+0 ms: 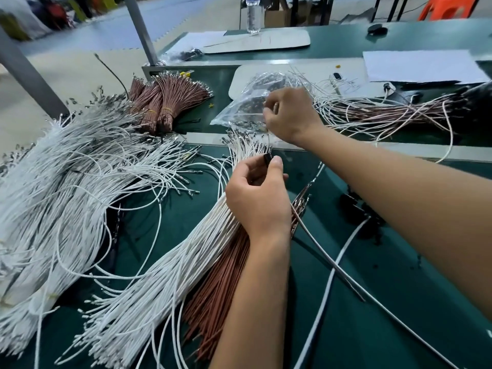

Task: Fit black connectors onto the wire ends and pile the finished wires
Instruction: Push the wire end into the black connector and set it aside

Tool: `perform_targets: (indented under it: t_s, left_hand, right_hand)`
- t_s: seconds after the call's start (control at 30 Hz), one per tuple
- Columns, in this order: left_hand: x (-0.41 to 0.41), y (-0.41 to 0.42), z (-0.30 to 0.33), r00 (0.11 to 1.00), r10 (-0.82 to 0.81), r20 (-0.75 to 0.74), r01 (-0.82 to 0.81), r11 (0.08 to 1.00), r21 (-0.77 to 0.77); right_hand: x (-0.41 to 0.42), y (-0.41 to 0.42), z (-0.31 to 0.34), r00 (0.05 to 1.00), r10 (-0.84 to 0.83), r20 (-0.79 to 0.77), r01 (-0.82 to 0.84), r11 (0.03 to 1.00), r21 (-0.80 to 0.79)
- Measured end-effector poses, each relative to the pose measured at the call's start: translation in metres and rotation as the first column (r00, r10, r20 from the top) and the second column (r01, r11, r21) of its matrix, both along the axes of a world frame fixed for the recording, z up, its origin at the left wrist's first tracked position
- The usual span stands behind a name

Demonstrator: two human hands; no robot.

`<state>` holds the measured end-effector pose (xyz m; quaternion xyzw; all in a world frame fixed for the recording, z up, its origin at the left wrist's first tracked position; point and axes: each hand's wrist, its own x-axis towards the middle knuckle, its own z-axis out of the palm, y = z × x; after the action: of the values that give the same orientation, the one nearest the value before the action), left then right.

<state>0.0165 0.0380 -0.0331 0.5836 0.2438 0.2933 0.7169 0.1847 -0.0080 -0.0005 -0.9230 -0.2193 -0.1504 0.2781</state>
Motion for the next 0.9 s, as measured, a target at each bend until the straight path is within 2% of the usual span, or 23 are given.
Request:
perform_targets:
  t_s: [0.07, 0.17, 0.27, 0.4, 0.47, 0.53, 0.7, 0.77, 0.9]
  left_hand:
    - [-0.001, -0.002, 0.001, 1.0, -0.013, -0.007, 0.013, 1.0, 0.024]
    - [-0.003, -0.007, 0.003, 0.998, -0.065, -0.008, 0.065, 0.992, 0.105]
    - [-0.007, -0.016, 0.006, 0.976, -0.216, 0.017, 0.21, 0.962, 0.174]
    - [-0.013, -0.036, 0.007, 0.827, -0.562, 0.025, 0.56, 0.827, 0.051]
    - [-0.017, -0.048, 0.004, 0.753, -0.657, -0.009, 0.657, 0.752, 0.056]
    - [-0.019, -0.058, 0.0, 0.715, -0.697, -0.059, 0.698, 0.704, 0.131]
    - [-0.021, -0.066, -0.009, 0.634, -0.765, -0.112, 0.757, 0.584, 0.292]
    - [-0.021, -0.066, -0.011, 0.626, -0.775, -0.092, 0.758, 0.577, 0.303]
    - [-0.021, -0.065, -0.015, 0.618, -0.785, -0.047, 0.756, 0.576, 0.312]
  right_hand:
    - [-0.015, -0.022, 0.004, 0.993, -0.095, -0.069, 0.109, 0.96, 0.257]
    - [-0.047, -0.065, 0.008, 0.954, -0.124, -0.272, 0.258, 0.801, 0.54]
    - [-0.087, -0.11, 0.005, 0.916, -0.116, -0.385, 0.36, 0.663, 0.657]
    - [-0.138, -0.155, -0.012, 0.882, -0.03, -0.47, 0.41, 0.541, 0.735]
    - [-0.156, -0.171, -0.022, 0.877, -0.015, -0.48, 0.416, 0.524, 0.743]
    - [-0.17, -0.18, -0.03, 0.889, 0.0, -0.458, 0.395, 0.506, 0.767]
    - [-0.193, -0.19, -0.039, 0.934, 0.133, -0.332, 0.239, 0.46, 0.855]
    - [-0.194, -0.193, -0.04, 0.944, 0.136, -0.301, 0.201, 0.486, 0.85]
    - [-0.195, -0.197, -0.039, 0.965, 0.083, -0.25, 0.151, 0.605, 0.782]
